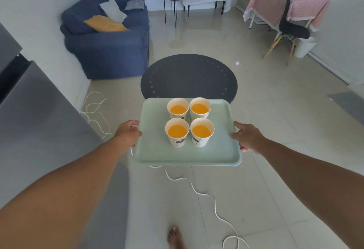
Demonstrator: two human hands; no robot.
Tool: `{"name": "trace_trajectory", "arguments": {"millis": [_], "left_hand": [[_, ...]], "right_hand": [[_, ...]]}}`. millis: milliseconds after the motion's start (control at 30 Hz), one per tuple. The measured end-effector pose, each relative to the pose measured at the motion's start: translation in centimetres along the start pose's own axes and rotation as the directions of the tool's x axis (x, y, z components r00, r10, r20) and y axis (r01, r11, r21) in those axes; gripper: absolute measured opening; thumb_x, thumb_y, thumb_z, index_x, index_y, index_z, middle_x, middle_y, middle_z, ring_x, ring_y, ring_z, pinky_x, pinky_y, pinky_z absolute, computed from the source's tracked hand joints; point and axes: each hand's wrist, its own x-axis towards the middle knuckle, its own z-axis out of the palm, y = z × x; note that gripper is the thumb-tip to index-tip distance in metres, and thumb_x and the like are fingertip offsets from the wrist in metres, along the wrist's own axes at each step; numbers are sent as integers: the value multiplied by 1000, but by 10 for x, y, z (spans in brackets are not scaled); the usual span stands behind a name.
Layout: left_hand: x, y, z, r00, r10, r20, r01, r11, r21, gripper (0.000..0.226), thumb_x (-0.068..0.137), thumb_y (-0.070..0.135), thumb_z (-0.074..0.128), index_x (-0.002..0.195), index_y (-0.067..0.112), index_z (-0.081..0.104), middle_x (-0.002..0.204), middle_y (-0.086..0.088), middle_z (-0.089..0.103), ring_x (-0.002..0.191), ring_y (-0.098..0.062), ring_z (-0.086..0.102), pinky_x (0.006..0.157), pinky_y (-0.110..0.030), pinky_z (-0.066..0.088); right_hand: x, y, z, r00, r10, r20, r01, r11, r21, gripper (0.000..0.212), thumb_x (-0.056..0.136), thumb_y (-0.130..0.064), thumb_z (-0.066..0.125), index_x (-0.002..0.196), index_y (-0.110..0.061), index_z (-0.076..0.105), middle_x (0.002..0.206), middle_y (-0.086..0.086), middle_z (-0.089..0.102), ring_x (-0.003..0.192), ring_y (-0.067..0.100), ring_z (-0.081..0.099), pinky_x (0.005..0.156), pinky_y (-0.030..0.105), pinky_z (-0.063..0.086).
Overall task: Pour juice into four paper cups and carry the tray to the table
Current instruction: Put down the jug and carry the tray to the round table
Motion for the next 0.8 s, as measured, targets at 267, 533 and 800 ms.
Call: {"name": "trace_trajectory", "arguments": {"millis": [267,533,800], "left_hand": [[88,50,-3,1000,-1,21,1,1000,7,40,91,-3,62,126,15,65,87,-2,60,77,-22,63,55,-30,51],[177,91,25,1000,-25,-1,25,1000,11,39,92,-4,61,126,15,64,85,-2,60,71,-17,62,51,-28,47],[261,135,62,998,-61,-31,62,998,12,37,91,-5,59,120,17,67,91,-2,65,76,-15,62,55,-29,50]], "right_hand": [[76,-52,-13,1000,-21,-5,21,999,-26,62,100,-20,68,158,-31,47,107,6,70,93,28,75,65,35,65],[172,-79,-31,998,-65,9,65,998,-24,47,99,-16,64,144,-30,62,106,7,70,96,31,73,61,34,63],[279,-102,-51,996,-79,48,80,996,-29,47,98,-16,64,142,-35,62,110,8,73,98,30,72,63,36,65]]}}
